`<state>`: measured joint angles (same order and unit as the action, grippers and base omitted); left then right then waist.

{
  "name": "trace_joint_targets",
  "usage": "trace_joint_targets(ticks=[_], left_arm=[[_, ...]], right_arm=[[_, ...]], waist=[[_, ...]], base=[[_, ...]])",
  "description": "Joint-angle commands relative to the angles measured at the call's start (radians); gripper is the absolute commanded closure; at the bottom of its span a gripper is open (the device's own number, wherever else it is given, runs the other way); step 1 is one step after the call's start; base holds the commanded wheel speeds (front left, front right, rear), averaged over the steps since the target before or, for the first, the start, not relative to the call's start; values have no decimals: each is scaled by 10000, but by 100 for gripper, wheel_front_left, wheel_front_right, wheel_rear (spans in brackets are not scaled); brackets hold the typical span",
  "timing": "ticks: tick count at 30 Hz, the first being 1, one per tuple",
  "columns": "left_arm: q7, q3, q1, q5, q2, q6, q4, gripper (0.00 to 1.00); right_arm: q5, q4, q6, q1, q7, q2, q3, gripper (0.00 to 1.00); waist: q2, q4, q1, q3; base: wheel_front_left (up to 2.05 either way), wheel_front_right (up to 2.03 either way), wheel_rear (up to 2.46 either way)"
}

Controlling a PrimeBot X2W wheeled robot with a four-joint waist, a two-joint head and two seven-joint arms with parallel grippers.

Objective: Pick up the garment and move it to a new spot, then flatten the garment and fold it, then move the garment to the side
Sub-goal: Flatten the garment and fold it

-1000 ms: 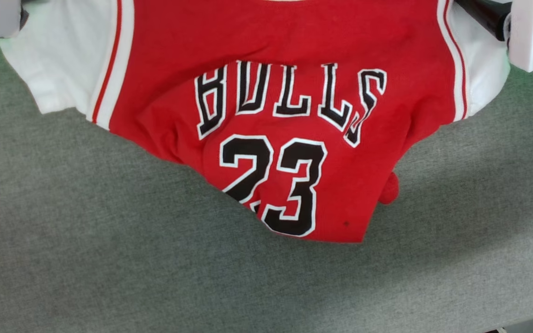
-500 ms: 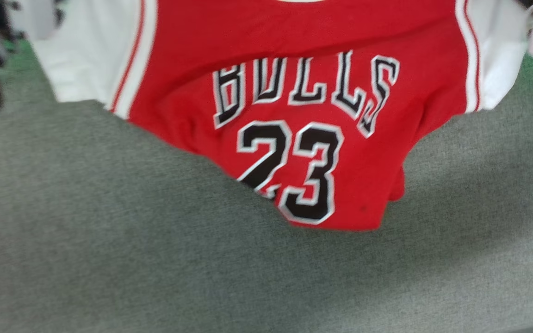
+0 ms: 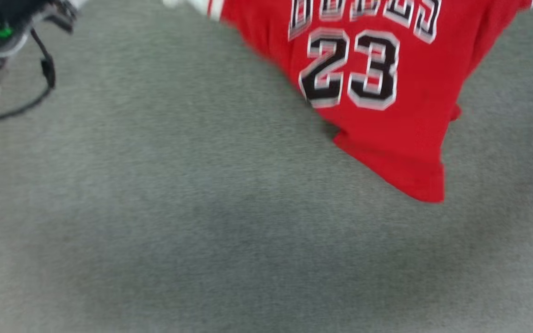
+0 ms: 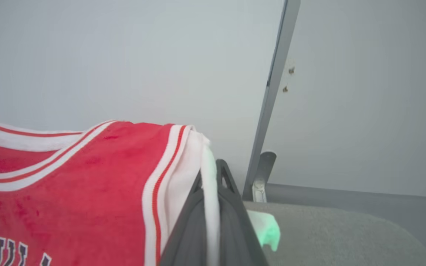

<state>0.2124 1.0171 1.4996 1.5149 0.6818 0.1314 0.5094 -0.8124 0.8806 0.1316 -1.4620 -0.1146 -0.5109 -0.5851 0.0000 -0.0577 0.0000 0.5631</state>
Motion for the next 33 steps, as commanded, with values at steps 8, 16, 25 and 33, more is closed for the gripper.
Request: trace_joint_targets(ticks=[8, 16, 25, 33], left_arm=[[-3195, -775, 1707, -1302, -959, -315, 2998, 100], [-4762, -2142, 3987, -1628, -1731, -152, 4479, 100], [-4687, -2299, 2521, -1990, -2081, -4, 3815, 100], [-4589, -2184, -1487, -277, -754, 0, 419, 100]], right_arm=[[641, 2136, -18, -2497, 1847, 1178, 1491, 100], [1161, 3578, -19, -4917, 3529, 1940, 2549, 100], [1505, 3494, -18, -4014, 3650, 2084, 2194, 100], [42, 707, -16, -184, 2821, 1254, 901, 100]], waist=[[0, 840, 0, -270], [0, 866, 0, -263], [0, 917, 0, -605], [0, 658, 0, -970]], base=[[0, 0, 0], [0, 0, 0], [0, 0, 0], [0, 0, 0]])
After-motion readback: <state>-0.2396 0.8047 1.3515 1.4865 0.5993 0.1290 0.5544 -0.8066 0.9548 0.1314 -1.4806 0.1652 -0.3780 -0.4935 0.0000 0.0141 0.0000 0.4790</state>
